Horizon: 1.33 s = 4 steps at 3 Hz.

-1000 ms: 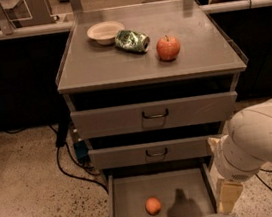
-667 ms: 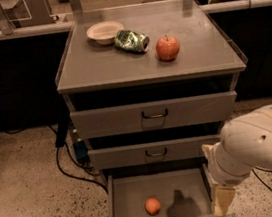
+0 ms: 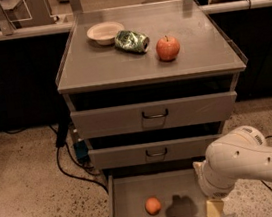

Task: Pick orange from bottom drawer and place on counter

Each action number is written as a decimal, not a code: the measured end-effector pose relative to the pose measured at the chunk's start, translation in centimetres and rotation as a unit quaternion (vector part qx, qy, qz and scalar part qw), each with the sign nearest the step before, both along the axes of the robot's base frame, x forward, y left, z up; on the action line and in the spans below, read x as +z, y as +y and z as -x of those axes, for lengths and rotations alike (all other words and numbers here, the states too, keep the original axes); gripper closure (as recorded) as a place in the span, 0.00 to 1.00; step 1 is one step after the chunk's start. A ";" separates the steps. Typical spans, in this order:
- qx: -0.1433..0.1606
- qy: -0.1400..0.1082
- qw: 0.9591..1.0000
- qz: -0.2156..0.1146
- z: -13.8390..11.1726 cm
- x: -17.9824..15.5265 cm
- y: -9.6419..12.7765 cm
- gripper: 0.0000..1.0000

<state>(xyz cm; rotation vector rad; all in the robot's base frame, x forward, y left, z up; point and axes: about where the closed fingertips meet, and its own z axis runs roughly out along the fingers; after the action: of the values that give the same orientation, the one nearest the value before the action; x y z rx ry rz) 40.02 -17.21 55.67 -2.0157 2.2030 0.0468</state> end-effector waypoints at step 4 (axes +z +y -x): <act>0.062 0.005 0.998 -0.002 -3.2 -12.5 2.5 0.00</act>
Offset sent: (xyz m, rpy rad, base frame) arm 0.0342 0.0134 -0.1027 -0.0011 -0.0033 0.1052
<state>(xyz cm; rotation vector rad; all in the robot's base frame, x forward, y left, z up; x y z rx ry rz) 43.23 -14.69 43.20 -2.1524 2.0788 0.0772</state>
